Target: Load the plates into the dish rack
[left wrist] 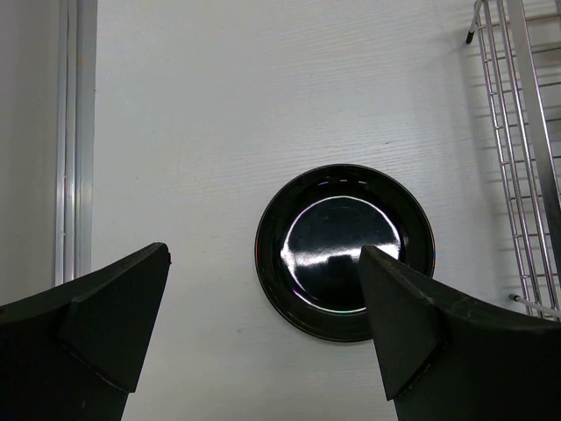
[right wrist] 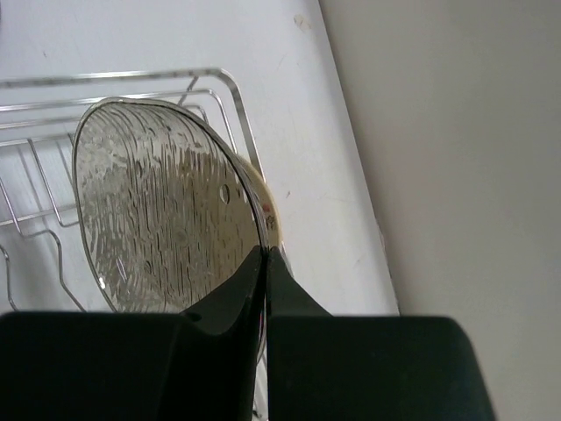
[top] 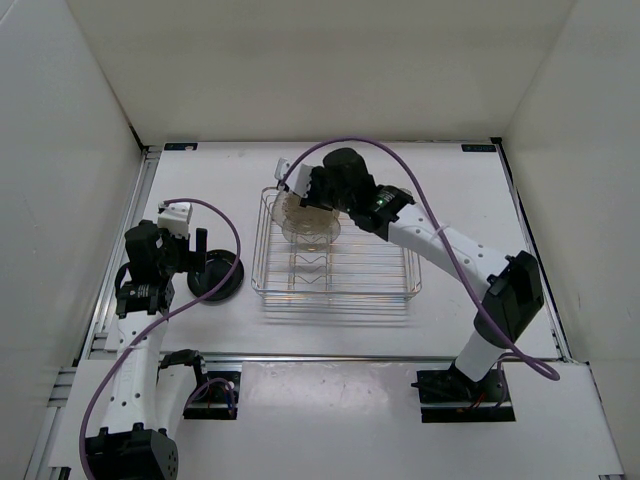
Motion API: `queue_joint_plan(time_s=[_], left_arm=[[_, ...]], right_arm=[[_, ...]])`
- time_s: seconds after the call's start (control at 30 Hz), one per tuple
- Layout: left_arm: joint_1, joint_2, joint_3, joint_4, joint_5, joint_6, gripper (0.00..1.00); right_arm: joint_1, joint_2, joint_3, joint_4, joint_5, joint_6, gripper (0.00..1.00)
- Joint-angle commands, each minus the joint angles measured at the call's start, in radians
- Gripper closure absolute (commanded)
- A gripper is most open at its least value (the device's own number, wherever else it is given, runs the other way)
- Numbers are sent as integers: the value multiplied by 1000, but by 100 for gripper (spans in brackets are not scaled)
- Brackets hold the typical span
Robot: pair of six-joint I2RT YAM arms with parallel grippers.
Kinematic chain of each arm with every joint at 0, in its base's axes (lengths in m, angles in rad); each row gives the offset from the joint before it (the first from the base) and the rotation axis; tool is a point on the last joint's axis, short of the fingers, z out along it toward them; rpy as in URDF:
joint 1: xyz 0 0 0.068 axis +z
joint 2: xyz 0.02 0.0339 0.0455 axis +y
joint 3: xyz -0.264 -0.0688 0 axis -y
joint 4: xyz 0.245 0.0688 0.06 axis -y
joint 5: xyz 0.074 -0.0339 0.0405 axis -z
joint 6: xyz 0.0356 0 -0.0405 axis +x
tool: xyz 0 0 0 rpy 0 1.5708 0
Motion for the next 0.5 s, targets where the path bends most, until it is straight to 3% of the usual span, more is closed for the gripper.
queue_joint_plan(time_s=[0.0,0.47], left_arm=[[4,-18,20,3,21,-1,0],[4,-27,20,3,21,-1,0]], right_arm=[[8,-21,-42,88,94,19,100],[8,-12,-90,156,183,-1,100]])
